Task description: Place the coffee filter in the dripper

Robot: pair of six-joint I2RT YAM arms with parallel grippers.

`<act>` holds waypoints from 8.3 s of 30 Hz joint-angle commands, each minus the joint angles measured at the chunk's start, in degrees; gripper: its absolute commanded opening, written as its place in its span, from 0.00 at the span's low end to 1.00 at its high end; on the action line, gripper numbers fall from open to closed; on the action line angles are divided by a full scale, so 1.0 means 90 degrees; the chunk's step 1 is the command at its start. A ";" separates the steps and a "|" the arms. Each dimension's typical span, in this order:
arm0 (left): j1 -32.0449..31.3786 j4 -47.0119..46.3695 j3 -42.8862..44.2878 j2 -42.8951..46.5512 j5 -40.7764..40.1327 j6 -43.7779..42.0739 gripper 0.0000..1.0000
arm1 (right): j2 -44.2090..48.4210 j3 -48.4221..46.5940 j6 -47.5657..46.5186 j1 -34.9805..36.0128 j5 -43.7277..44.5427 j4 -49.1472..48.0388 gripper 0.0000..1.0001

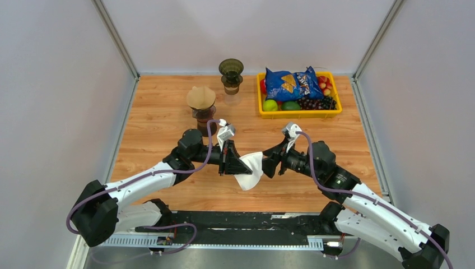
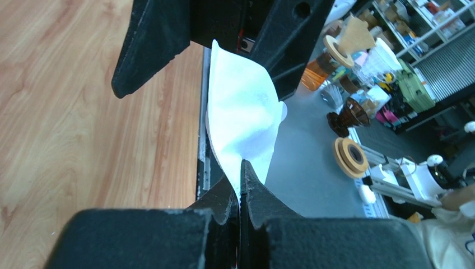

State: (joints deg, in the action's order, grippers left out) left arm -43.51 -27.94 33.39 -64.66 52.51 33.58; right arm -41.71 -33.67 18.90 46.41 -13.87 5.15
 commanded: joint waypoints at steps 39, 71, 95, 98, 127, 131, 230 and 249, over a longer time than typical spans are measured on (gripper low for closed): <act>-0.0084 0.0933 0.0546 0.0140 -0.0636 -0.0571 0.89 | 0.0518 0.0060 0.0060 0.0008 0.0218 -0.0219 0.00; -0.1572 0.1948 0.1156 -0.0405 -0.5617 -0.0908 1.00 | -0.1766 -0.1809 0.2649 0.0005 0.2360 0.2985 0.00; -0.1970 0.2718 0.1543 -0.1291 -0.7750 -0.0832 1.00 | -0.1987 -0.1957 0.1924 0.0001 0.1845 0.2933 0.00; -0.1970 0.2613 0.1522 -0.1359 -0.7664 -0.0907 0.99 | -0.2005 -0.1976 0.1947 0.0002 0.1846 0.2924 0.00; -0.1968 0.2819 0.1812 -0.1658 -0.7954 -0.0741 0.02 | -0.2156 -0.1878 0.1677 -0.0068 0.2557 0.3172 0.17; -0.1966 0.2712 0.1811 -0.1660 -0.8048 -0.0342 0.00 | -0.2091 -0.1681 0.1944 -0.0066 0.2576 0.2755 0.25; -0.1855 0.3067 0.1687 -0.0759 -0.7754 -0.0802 0.24 | -0.2874 -0.3052 0.1278 -0.0423 0.1774 0.4435 0.00; -0.1856 0.3908 0.1573 -0.0476 -0.7928 -0.1204 0.00 | -0.2806 -0.3183 -0.0110 -0.0548 0.1710 0.5128 0.00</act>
State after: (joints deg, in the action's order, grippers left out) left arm -60.71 2.94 48.25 -71.05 -18.31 25.65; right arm -67.53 -61.14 22.98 42.22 1.89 48.56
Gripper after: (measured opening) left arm 0.008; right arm 0.005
